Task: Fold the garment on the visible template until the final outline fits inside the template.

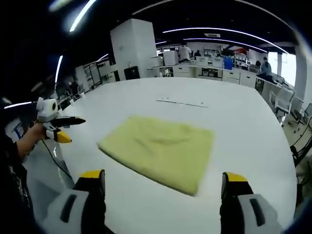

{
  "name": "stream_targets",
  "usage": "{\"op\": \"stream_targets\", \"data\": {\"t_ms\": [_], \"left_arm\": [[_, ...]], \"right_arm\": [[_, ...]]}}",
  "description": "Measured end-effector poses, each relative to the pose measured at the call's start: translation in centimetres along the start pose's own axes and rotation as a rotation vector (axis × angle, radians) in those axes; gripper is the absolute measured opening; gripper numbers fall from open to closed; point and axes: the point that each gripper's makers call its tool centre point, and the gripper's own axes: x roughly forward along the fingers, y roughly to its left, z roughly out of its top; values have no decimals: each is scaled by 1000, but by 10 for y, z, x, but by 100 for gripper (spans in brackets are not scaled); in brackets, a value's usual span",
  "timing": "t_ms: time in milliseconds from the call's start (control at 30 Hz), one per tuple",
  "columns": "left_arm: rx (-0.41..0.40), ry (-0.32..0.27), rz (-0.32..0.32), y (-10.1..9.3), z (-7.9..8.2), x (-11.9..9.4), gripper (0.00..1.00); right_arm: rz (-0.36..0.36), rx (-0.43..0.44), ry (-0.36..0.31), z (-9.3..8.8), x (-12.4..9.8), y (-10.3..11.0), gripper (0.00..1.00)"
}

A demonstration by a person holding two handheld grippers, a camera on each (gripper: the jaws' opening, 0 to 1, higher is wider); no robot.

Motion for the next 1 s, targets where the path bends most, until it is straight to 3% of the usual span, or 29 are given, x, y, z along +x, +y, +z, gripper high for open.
{"op": "stream_targets", "data": {"t_ms": [500,1000], "left_arm": [[-39,-10,96,9,-7,-20,99],[-44,14,94,7,-17,-24,97]], "right_arm": [[-53,23,-17,-19,-11,3,100],[-66,12,37,-33,-12,2,100]]}}
